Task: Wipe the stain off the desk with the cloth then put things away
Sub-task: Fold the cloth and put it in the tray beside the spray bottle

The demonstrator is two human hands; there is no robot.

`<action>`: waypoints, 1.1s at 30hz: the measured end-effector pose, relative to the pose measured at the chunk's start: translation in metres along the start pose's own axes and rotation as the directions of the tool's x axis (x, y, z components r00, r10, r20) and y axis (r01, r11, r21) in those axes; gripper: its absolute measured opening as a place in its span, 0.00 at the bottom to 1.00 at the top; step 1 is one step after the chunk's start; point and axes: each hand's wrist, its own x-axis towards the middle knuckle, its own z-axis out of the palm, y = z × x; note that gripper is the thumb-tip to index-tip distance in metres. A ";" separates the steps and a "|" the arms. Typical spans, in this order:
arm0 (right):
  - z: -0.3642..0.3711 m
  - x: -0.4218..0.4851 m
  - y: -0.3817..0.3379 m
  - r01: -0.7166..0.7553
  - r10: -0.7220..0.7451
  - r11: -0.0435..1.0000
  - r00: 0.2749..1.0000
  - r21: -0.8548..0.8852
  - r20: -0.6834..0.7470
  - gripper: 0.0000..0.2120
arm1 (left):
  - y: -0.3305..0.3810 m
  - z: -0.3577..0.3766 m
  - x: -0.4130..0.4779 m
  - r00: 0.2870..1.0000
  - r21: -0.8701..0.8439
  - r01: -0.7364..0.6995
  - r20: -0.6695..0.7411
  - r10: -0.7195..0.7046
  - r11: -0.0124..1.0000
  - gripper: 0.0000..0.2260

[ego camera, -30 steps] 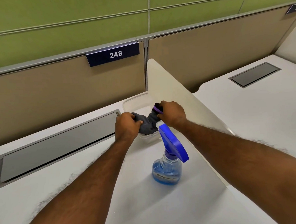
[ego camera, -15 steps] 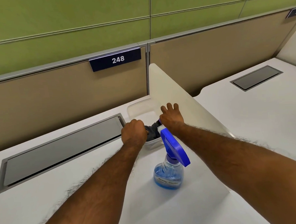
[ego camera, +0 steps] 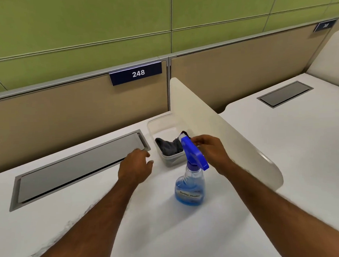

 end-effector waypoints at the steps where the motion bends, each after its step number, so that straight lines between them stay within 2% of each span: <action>1: -0.002 -0.013 0.004 0.004 -0.004 1.000 1.000 0.009 0.009 0.11 | -0.008 0.002 -0.009 1.000 -0.005 0.013 0.017 -0.013 1.000 0.17; 5: 0.000 -0.060 0.023 -0.003 0.002 1.000 0.997 0.012 0.076 0.21 | -0.038 0.007 -0.048 0.998 0.025 0.041 0.054 -0.042 0.999 0.16; 7: 0.003 -0.074 0.030 -0.019 0.013 0.999 0.991 0.046 0.130 0.21 | -0.049 0.009 -0.065 0.996 0.026 0.063 0.069 -0.064 0.998 0.16; 11: 0.008 -0.090 0.036 0.002 -0.008 0.999 0.979 0.032 0.202 0.31 | -0.069 0.013 -0.095 0.991 0.068 0.075 0.107 -0.082 0.995 0.18; 14: 0.012 -0.101 0.041 0.046 -0.039 0.999 0.978 -0.026 0.204 0.34 | -0.081 0.018 -0.113 0.988 0.080 0.074 0.130 -0.084 0.994 0.20; 18: 0.015 -0.113 0.046 0.046 -0.038 0.998 0.981 -0.038 0.191 0.31 | -0.087 0.022 -0.128 0.986 0.083 0.069 0.149 -0.081 0.994 0.22; 24: 0.026 -0.117 0.054 0.049 -0.029 0.993 0.984 -0.111 0.177 0.46 | -0.089 0.019 -0.125 0.987 0.045 0.074 0.137 -0.080 0.996 0.22; 25: 0.028 -0.118 0.052 0.058 -0.037 0.991 0.985 -0.123 0.166 0.44 | -0.088 0.018 -0.123 0.988 0.048 0.072 0.136 -0.078 0.996 0.22; 28: 0.033 -0.119 0.048 0.070 -0.049 0.987 0.989 -0.148 0.139 0.30 | -0.086 0.018 -0.116 0.989 0.054 0.066 0.130 -0.072 0.996 0.21; 33: 0.049 -0.116 0.050 0.109 -0.106 0.992 0.993 -0.063 0.045 0.24 | -0.075 0.022 -0.103 0.990 -0.013 0.058 0.132 -0.056 0.998 0.21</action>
